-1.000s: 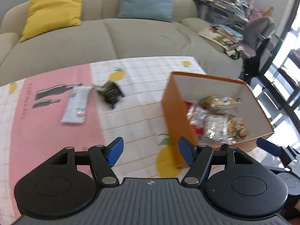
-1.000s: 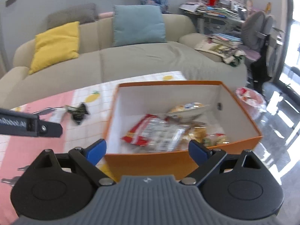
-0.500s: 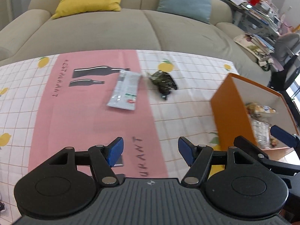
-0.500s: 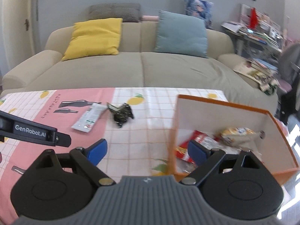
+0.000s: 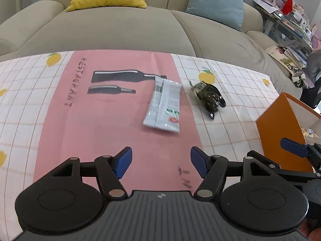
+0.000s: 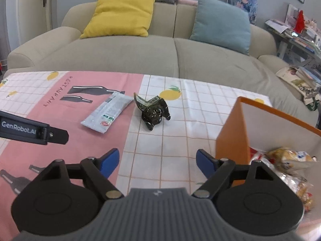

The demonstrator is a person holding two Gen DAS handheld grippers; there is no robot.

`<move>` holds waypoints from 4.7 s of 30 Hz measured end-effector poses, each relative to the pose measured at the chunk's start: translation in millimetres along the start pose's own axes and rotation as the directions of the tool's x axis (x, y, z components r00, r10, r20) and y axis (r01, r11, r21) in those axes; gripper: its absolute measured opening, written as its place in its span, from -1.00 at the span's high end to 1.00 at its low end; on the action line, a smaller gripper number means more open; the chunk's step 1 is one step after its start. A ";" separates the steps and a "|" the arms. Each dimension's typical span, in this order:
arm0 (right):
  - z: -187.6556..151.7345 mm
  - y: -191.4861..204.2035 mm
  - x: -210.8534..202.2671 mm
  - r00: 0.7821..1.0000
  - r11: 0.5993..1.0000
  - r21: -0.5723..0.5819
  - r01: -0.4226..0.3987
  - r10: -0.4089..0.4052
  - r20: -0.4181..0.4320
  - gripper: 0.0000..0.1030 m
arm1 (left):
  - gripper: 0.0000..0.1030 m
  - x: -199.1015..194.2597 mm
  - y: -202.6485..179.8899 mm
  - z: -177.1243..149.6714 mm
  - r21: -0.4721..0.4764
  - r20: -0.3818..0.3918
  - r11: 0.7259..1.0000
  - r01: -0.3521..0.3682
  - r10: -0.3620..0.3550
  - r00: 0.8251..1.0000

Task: Organize snacks
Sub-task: 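Withdraw both open tools from the box back to the remaining snacks, then grasp the white stick packet with the left tool while the right tool grasps the seaweed bag, then lift the stick packet and seaweed bag and carry them over the orange box, then open both tools to drop the stick packet and seaweed bag into the box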

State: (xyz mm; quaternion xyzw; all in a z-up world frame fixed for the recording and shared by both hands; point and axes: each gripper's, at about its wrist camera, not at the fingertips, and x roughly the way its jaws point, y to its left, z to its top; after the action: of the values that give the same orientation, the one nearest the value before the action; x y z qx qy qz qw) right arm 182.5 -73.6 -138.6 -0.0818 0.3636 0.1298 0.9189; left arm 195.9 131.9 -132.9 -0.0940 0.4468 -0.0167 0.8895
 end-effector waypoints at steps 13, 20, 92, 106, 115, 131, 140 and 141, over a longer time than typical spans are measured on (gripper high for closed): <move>43.2 -4.9 86.8 0.999 0.997 -0.080 -0.022 0.019 -0.044 -0.53 | -0.61 74.4 3.3 43.2 0.060 -0.029 0.996 0.070 -0.069 0.997; 53.9 7.1 118.3 0.998 0.983 -0.178 -0.046 0.038 -0.047 -0.65 | -0.64 108.9 1.9 58.6 0.042 -0.058 0.998 0.053 -0.050 0.997; -66.6 13.4 27.2 0.985 0.984 -0.079 -0.160 0.154 -0.071 -0.01 | -0.05 30.9 -30.4 -59.8 0.209 0.030 0.976 -0.064 0.059 0.998; -41.0 -20.8 -49.3 0.977 0.972 0.107 -0.211 0.212 0.001 0.03 | -0.04 -48.4 -48.8 -53.8 -0.029 0.064 0.996 0.087 -0.085 0.994; -34.7 -71.4 -103.9 0.981 0.973 0.131 -0.188 0.179 0.082 0.03 | -0.04 -85.3 -106.1 -39.3 0.046 0.089 0.982 0.183 -0.187 0.978; -14.1 -209.7 -128.4 0.994 0.995 0.092 0.047 -0.056 0.094 0.02 | -0.04 -64.7 -243.6 16.8 0.242 0.006 0.898 0.368 -0.380 0.925; -25.8 -290.1 -85.4 0.993 0.975 0.203 0.095 -0.079 -0.088 0.02 | -0.04 -10.7 -291.3 29.3 0.315 -0.137 0.862 0.398 -0.373 0.917; -27.5 -296.4 -78.6 0.991 0.973 0.209 0.100 -0.078 -0.110 0.02 | -0.04 -4.9 -296.5 29.0 0.324 -0.150 0.860 0.395 -0.365 0.919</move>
State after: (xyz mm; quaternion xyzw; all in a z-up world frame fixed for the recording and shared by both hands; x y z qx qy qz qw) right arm 197.8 -376.9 -87.6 -0.0052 0.4175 0.0443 0.9076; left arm 232.2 -154.3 -58.0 -0.0208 0.4460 -0.2744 0.8517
